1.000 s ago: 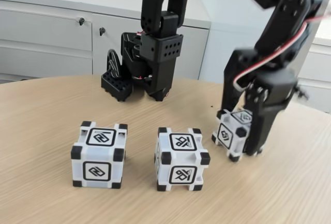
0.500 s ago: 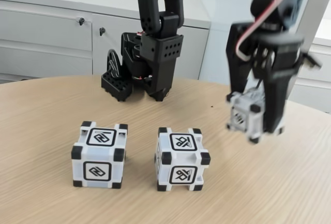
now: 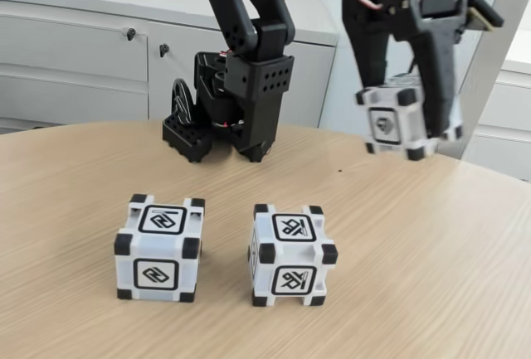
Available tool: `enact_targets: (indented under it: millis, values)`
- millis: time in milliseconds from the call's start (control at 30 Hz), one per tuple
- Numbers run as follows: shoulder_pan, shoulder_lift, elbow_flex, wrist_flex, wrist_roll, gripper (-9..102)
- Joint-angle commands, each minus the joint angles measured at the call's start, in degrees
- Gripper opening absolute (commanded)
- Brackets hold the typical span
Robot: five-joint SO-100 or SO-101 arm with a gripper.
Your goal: Stack cubes from left to right.
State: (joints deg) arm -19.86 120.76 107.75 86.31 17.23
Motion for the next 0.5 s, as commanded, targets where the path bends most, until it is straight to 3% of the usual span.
enact_targets:
  millis: [0, 467]
  values:
    - [5.3, 1.9, -1.2, 1.0, -3.1, 9]
    - [36.6, 1.9, -0.5, 0.3, -16.7, 10]
